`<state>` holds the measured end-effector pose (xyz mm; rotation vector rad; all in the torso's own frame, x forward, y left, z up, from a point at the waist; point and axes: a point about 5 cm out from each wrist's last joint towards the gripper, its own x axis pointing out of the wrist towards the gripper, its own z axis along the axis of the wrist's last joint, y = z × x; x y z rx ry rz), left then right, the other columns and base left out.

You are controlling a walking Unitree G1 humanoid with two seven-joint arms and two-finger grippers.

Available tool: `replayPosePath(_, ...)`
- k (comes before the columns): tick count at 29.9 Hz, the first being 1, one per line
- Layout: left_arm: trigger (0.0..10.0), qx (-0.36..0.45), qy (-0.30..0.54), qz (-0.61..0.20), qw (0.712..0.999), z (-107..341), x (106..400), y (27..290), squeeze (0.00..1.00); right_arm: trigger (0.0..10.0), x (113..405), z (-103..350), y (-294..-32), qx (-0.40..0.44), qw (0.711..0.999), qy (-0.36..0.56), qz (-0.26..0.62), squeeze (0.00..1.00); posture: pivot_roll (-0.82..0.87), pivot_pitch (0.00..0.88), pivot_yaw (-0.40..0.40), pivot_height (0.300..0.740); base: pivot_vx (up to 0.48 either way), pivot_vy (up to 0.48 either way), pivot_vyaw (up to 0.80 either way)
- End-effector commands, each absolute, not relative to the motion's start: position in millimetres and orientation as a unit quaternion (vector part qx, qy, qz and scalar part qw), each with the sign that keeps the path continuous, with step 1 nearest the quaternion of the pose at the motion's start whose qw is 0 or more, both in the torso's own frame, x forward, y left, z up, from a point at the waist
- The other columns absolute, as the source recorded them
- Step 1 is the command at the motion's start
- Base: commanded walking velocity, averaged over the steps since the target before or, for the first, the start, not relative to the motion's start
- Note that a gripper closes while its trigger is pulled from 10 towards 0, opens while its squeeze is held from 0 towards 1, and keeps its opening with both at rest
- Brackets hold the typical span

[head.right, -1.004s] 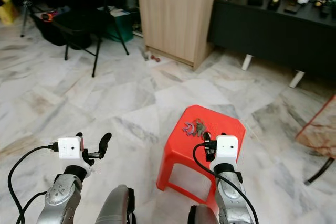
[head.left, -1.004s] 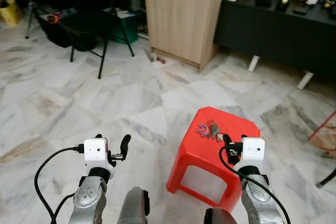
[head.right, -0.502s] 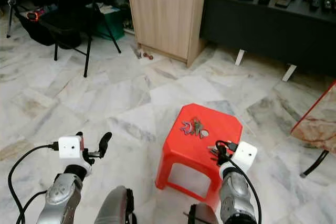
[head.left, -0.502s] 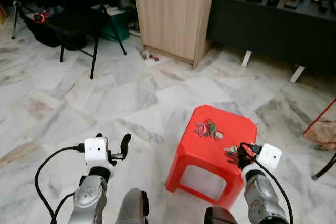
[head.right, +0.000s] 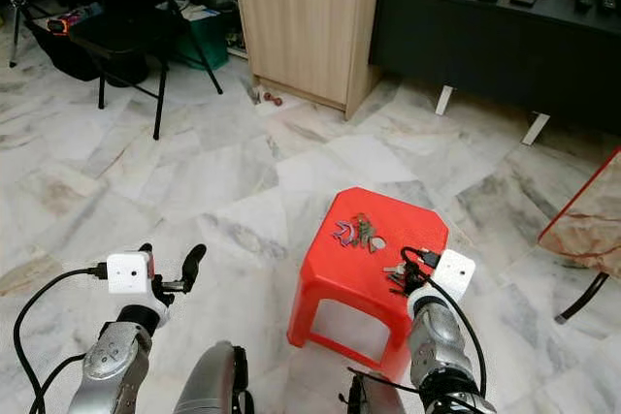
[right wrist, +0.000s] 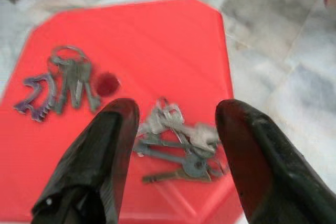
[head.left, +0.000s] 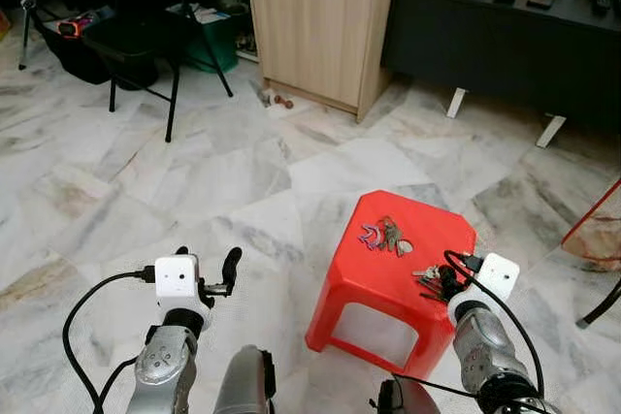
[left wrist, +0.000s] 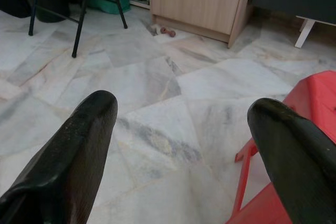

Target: Hang keys on a hook

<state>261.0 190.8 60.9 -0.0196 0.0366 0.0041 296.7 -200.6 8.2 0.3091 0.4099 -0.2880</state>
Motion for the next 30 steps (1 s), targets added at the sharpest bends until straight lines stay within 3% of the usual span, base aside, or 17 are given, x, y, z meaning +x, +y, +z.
replayPosePath(1, 10.0, -0.007, 0.030, 0.008, 1.000, 58.5, 258.5, 194.3, 0.00, 10.0, 299.0, 13.9, -196.3, 0.125, 0.969, 0.176, -0.119, 0.00, 0.10, 0.141, 0.001, 0.636, 0.000, 0.000, 0.00)
replayPosePath(6, 10.0, -0.013, 0.034, 0.006, 0.999, 56.3, 256.8, 192.1, 0.00, 10.0, 288.2, 18.0, -185.9, 0.006, 0.992, 0.122, -0.044, 0.00, 0.09, 0.146, 0.005, 0.636, 0.000, 0.000, 0.00)
replayPosePath(12, 10.0, -0.014, 0.035, 0.002, 0.999, 56.4, 258.7, 189.8, 0.00, 10.0, 274.8, 15.7, -188.7, 0.008, 0.993, 0.110, -0.036, 0.00, 0.08, 0.136, 0.004, 0.636, 0.000, 0.000, 0.00)
replayPosePath(30, 10.0, 0.002, 0.031, 0.003, 1.000, 58.1, 260.2, 191.1, 0.00, 10.0, 280.4, 24.9, -179.7, 0.017, 0.995, 0.095, -0.030, 0.00, 0.09, 0.122, -0.003, 0.636, 0.000, -0.033, -0.75)
